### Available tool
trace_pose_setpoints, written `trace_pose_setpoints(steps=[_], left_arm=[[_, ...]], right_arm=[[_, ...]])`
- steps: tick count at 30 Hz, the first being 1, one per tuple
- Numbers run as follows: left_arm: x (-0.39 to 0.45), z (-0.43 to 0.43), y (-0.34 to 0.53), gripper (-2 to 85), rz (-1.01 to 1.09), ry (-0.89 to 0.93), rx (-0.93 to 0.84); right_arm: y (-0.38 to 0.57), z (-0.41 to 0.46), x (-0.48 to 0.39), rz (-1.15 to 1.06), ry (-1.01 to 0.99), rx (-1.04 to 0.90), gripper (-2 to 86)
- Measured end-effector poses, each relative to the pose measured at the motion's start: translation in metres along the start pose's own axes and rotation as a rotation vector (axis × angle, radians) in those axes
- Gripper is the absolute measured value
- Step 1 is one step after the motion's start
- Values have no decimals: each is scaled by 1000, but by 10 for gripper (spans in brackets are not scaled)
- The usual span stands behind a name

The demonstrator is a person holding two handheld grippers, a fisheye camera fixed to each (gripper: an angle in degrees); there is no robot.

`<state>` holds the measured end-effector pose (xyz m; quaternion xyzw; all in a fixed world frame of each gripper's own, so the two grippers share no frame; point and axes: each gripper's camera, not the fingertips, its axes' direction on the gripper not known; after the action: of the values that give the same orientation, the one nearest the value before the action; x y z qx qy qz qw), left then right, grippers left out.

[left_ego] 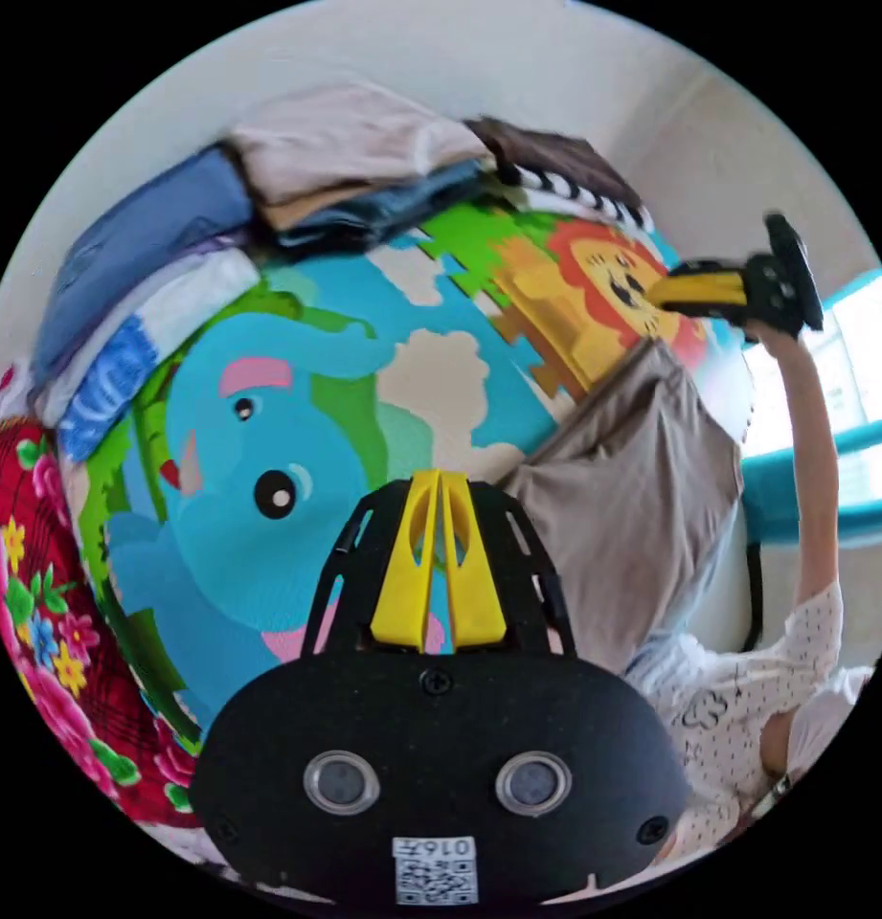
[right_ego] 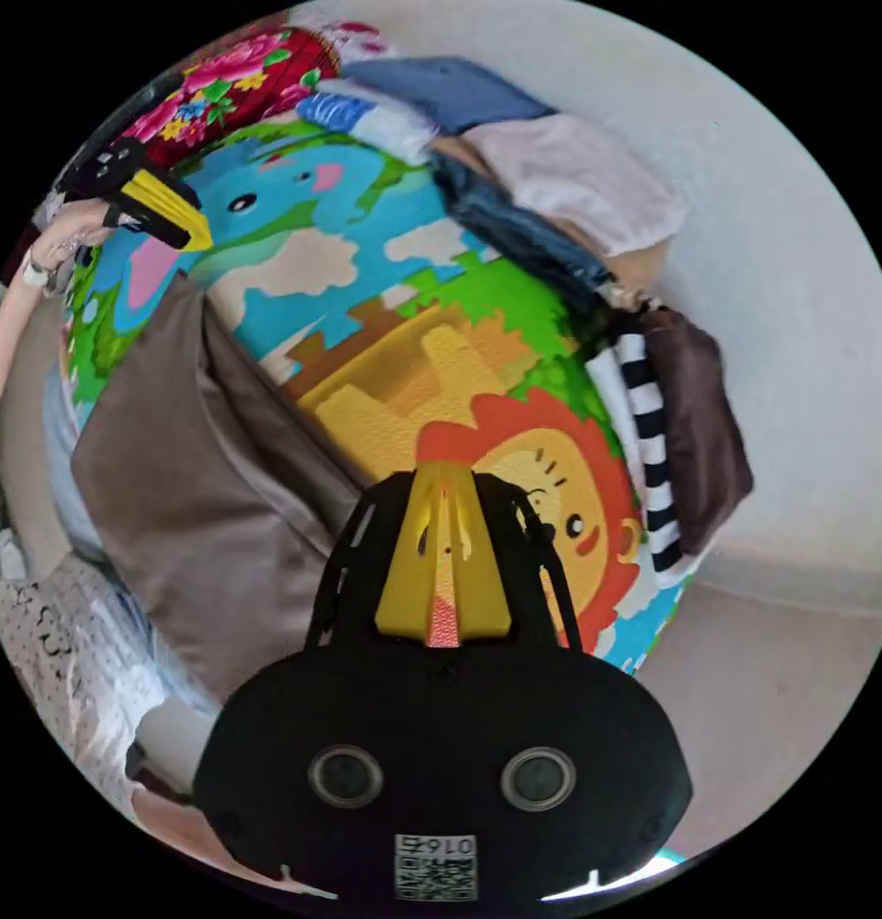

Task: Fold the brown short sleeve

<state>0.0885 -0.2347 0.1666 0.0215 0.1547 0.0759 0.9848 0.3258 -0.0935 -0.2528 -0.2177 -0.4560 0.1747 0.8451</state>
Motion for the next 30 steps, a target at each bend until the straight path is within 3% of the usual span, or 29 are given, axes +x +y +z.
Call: trace_pose_setpoints(steps=[2,7,11,14,17,23,30], left_arm=[[-12,-24,56,-9,-39,-5,212],[14,-20,198,-2,87,229,358],[33,11,303,29,36,400,464],[45,35,357,50,-30,386,552],[54,54,391,78,-76,336,598],[58,72,405,93,6,336,526],[59,97,419,78,52,400,468]], right_arm=[[74,-42,-15,64,16,268,-1],[251,-85,-80,153,24,614,11],[356,-76,-153,256,103,635,80],[405,-64,-196,339,170,644,133],[446,-53,-218,442,107,666,141],[491,-39,-208,535,-95,742,137],[517,-39,-199,597,-103,771,127]])
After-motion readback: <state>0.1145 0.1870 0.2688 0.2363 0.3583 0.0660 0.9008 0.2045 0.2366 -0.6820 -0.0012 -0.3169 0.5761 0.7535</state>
